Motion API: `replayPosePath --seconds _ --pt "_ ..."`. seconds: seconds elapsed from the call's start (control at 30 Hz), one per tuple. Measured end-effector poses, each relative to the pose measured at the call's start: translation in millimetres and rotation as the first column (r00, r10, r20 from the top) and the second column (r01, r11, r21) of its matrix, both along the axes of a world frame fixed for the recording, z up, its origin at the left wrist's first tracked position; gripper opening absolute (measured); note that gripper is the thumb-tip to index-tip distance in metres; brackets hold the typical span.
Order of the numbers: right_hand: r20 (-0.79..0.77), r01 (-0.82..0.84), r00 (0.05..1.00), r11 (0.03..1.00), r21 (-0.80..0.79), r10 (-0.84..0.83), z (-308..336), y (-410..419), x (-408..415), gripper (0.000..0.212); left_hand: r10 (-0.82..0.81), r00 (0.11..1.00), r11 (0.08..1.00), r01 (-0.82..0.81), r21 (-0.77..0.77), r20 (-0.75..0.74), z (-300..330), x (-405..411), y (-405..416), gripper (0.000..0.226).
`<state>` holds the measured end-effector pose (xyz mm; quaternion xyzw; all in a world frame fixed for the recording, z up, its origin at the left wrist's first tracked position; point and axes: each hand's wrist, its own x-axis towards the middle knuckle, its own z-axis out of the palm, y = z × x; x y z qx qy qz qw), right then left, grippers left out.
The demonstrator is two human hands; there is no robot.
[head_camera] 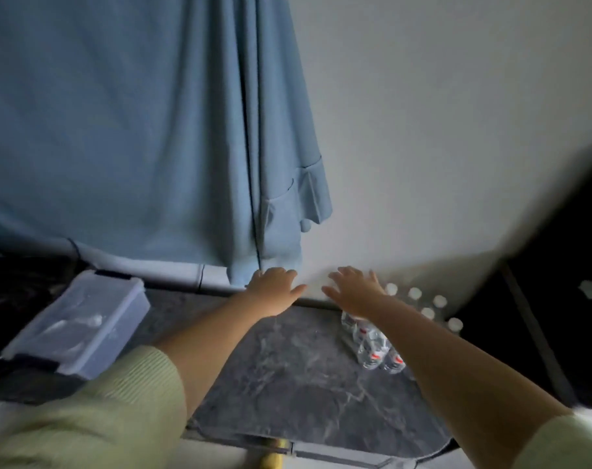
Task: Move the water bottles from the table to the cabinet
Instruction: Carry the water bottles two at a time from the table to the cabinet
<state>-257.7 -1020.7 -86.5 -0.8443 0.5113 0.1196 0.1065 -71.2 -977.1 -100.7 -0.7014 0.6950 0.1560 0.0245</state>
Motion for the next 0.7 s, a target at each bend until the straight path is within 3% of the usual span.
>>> replayPosePath --seconds 0.1,0.23,0.43,0.57,0.7 --pt "0.032 -0.144 0.989 0.989 0.043 0.143 -6 35 26 0.051 0.148 0.987 0.989 -0.149 -0.005 -0.061 -10 17 58 0.045" --pt "-0.029 -0.426 0.903 0.903 0.044 0.428 -4 79 69 0.043 0.328 0.937 0.945 -0.326 0.041 -0.119 -4 42 130 0.06" --pt "0.041 -0.539 0.842 0.84 0.058 0.538 6 155 163 0.055 0.529 0.846 0.848 -0.53 0.008 -0.064 12 108 248 0.062" --pt "0.029 -0.666 0.746 0.744 0.052 0.666 11 226 231 0.058 0.666 0.744 0.74 -0.668 -0.077 -0.054 17 156 344 0.051" --pt "0.031 -0.75 0.66 0.657 0.079 0.75 3 310 299 0.057 0.766 0.64 0.638 -0.768 -0.054 -0.064 20 192 456 0.045"
